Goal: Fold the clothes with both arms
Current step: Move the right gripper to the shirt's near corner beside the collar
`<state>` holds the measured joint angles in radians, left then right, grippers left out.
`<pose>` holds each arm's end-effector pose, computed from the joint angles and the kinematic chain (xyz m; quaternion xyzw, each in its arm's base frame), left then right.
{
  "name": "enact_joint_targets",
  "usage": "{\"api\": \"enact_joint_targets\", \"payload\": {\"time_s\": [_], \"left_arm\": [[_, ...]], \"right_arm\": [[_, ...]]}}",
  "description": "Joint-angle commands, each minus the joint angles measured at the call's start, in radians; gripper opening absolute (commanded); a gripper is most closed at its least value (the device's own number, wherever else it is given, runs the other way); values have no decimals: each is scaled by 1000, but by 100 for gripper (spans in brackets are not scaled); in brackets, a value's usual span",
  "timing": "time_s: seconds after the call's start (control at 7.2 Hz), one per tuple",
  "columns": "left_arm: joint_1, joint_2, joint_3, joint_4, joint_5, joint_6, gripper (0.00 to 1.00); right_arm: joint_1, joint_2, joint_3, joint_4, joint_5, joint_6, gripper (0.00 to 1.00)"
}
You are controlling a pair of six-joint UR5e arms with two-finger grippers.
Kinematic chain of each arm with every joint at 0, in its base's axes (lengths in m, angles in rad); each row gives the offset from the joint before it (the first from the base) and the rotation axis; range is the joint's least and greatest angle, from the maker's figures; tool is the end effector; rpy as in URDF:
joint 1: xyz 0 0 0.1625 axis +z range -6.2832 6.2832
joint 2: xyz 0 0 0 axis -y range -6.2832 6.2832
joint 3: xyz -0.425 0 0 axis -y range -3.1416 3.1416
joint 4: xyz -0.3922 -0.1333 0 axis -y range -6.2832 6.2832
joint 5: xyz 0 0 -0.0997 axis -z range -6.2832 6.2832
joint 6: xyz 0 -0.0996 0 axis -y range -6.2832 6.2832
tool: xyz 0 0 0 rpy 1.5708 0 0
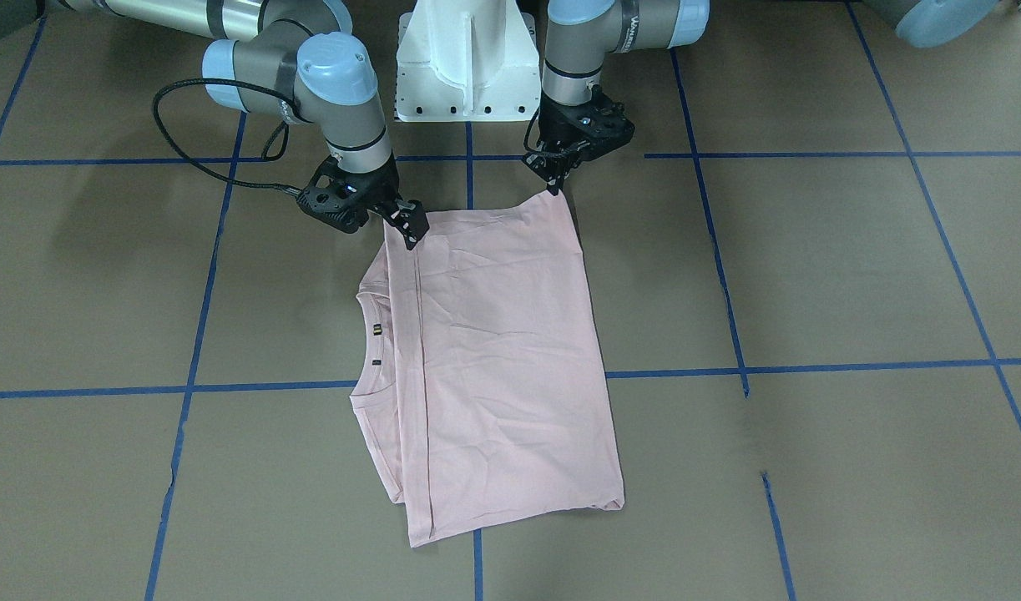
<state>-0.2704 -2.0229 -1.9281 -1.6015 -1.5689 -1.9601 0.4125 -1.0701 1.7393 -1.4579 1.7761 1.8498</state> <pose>0.5396 -0.2881 0.2531 -0.0234 0.4071 -0.2961 0.8637 -0.5512 -0.3645 0.2909 -0.0692 -0.3846 0.2749 0.8785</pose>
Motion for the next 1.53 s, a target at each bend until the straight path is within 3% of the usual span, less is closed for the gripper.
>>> {"api": "enact_joint_targets", "payload": {"time_s": [0.0, 0.28, 0.42, 0.56, 0.69, 0.83, 0.97, 1.39], "left_arm": [[-3, 0, 0, 0, 0, 1, 0], [-7, 1, 0, 0, 0, 3, 0], [-9, 1, 0, 0, 0, 4, 0], [-9, 1, 0, 0, 0, 6, 0], [-9, 1, 0, 0, 0, 6, 0], [-10, 1, 0, 0, 0, 6, 0], [-10, 1, 0, 0, 0, 6, 0], [-16, 1, 0, 0, 0, 6, 0]], "right_arm": [[-15, 2, -17, 2, -6, 0, 100], [-26, -1, -18, -2, -7, 0, 97], [-26, 1, -18, -1, -7, 0, 89], [-26, 1, -18, 2, -7, -4, 74], [-26, 1, -18, 5, -6, -9, 42], [-26, 1, -18, 8, -4, -15, 17], [-26, 2, -15, 8, -4, -15, 0], [-24, 12, -17, 8, -4, -21, 0]]}}
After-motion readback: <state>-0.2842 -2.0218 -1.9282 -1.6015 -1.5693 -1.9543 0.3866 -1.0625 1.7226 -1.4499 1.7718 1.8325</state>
